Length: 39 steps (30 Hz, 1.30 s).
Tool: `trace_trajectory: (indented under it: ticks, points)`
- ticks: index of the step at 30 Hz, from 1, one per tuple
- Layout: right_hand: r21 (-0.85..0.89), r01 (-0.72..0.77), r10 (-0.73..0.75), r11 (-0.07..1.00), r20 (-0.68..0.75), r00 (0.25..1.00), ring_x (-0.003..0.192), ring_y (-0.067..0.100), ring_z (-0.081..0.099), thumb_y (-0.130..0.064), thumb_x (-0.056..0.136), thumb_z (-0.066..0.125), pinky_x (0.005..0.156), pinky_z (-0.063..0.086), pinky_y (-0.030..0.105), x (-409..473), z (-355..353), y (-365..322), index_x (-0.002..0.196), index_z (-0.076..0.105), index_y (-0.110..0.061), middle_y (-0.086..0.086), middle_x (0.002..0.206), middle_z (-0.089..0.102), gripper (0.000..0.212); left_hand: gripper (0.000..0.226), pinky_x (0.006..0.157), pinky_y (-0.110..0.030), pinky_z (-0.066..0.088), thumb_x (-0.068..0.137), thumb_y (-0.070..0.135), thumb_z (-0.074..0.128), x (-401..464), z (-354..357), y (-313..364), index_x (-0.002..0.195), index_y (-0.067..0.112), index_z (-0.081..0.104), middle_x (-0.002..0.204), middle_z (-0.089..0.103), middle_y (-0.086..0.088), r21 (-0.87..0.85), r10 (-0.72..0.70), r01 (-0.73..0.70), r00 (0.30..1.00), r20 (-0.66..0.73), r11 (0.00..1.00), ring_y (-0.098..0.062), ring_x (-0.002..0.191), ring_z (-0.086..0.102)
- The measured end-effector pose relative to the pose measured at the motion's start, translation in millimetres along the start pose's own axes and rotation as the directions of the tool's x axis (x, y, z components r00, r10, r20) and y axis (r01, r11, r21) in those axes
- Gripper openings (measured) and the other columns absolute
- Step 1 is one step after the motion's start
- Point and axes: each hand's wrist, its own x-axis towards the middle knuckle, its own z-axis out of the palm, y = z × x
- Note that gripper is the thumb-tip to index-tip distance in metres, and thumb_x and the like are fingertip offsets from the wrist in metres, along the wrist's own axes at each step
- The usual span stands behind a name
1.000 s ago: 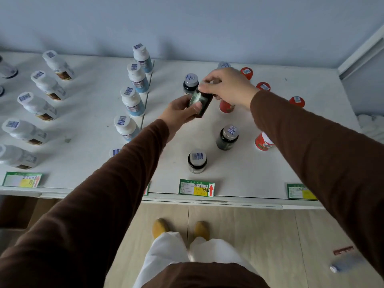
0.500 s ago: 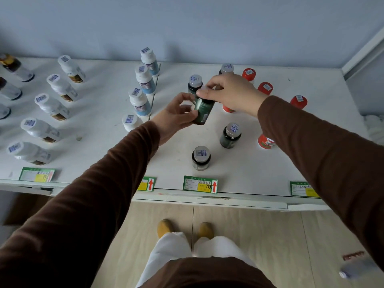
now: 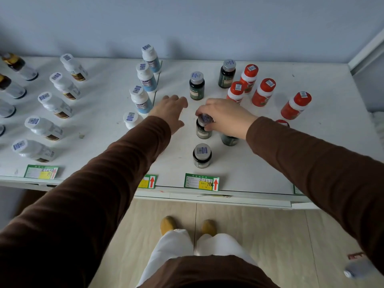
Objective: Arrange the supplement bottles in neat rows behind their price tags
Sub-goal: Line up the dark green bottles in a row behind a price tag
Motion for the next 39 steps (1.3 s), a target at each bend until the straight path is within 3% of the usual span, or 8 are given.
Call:
trace_trajectory:
  ticks: [7,10,14,20,26,30,34,39]
  points:
    - [0.115,-0.034,0.027,0.993,0.059,0.998,0.108,0.02,0.057,-0.036,0.088,0.068,0.08,0.037,0.028,8.9,-5.9,10.9,0.138,0.052,-0.03,0.0,0.124,0.056,0.053,0.056,0.096,-0.04,0.042,0.08,0.029,0.075,26.7,3.0,-3.1,0.128,0.015,0.049,0.126,0.055,-0.011,0.048,-0.082,0.083,0.997,-0.013,0.995,-0.031,0.117,0.048]
    - [0.191,-0.103,0.116,0.976,-0.058,0.992,0.109,0.021,0.058,-0.036,0.092,0.064,0.08,0.036,0.027,27.3,-25.4,23.8,0.134,0.057,-0.022,0.004,0.124,0.059,0.045,0.055,0.096,-0.042,0.042,0.081,0.03,0.073,45.1,0.3,-8.6,0.128,0.013,0.049,0.125,0.055,-0.012,0.024,-0.143,0.144,0.989,-0.028,0.989,-0.033,0.117,0.049]
    - [0.144,-0.181,0.205,0.973,-0.178,0.962,0.116,0.026,0.057,-0.022,0.096,0.059,0.092,0.042,0.034,62.2,-42.1,38.1,0.137,0.051,-0.016,0.009,0.134,0.054,0.043,0.053,0.097,-0.041,0.041,0.081,0.032,0.071,75.4,0.2,-11.8,0.126,0.013,0.05,0.124,0.055,-0.012,0.005,-0.18,0.181,0.983,-0.031,0.984,-0.032,0.118,0.049]
    - [-0.001,-0.141,0.141,0.99,-0.054,0.989,0.114,0.035,0.056,-0.018,0.092,0.062,0.09,0.043,0.038,106.1,-29.4,39.2,0.14,0.048,-0.019,0.015,0.133,0.05,0.05,0.061,0.096,-0.04,0.039,0.079,0.044,0.071,107.7,14.9,-9.3,0.126,0.011,0.052,0.123,0.057,-0.015,0.017,-0.187,0.187,0.982,0.027,0.982,-0.034,0.118,0.05]
    - [0.024,-0.182,0.184,0.983,-0.09,0.979,0.105,0.034,0.058,-0.015,0.092,0.06,0.079,0.039,0.034,112.4,-25.7,41.9,0.125,0.056,-0.017,0.012,0.122,0.056,0.034,0.053,0.079,-0.028,0.039,0.075,0.043,0.075,107.3,23.7,-9.6,0.116,0.014,0.059,0.113,0.063,-0.004,-0.306,-0.268,0.277,0.961,0.072,0.911,-0.023,0.105,0.059]
    - [0.217,-0.222,0.254,0.95,-0.13,0.958,0.107,0.026,0.058,-0.027,0.093,0.061,0.081,0.037,0.028,96.7,-51.3,44.6,0.123,0.06,-0.018,0.007,0.12,0.062,0.031,0.036,0.079,-0.026,0.043,0.077,0.026,0.077,93.1,10.9,-5.7,0.107,0.014,0.06,0.101,0.064,-0.001,-0.655,-0.259,0.242,0.963,0.073,0.716,-0.017,0.091,0.059]
    - [0.471,-0.236,0.352,0.85,-0.174,0.92,0.085,0.016,0.062,-0.042,0.09,0.064,0.077,0.046,0.03,73.3,-81.1,48.9,0.113,0.068,-0.018,0.0,0.103,0.07,0.034,0.026,0.097,-0.034,0.047,0.094,0.019,0.061,66.8,-16.3,-0.1,0.118,0.01,0.057,0.106,0.064,-0.004,-0.948,-0.063,0.209,0.978,0.2,0.241,-0.018,0.101,0.061]
    - [0.766,-0.219,0.471,0.604,-0.121,0.874,0.06,0.01,0.057,-0.064,0.076,0.07,0.059,0.051,0.026,52.9,-92.1,42.5,0.093,0.063,-0.012,-0.003,0.079,0.065,0.055,0.045,0.092,-0.036,0.055,0.1,0.038,0.043,40.6,-33.9,7.2,0.125,0.002,0.054,0.107,0.061,-0.015,-0.924,0.141,0.291,0.955,0.262,-0.248,-0.026,0.095,0.068]
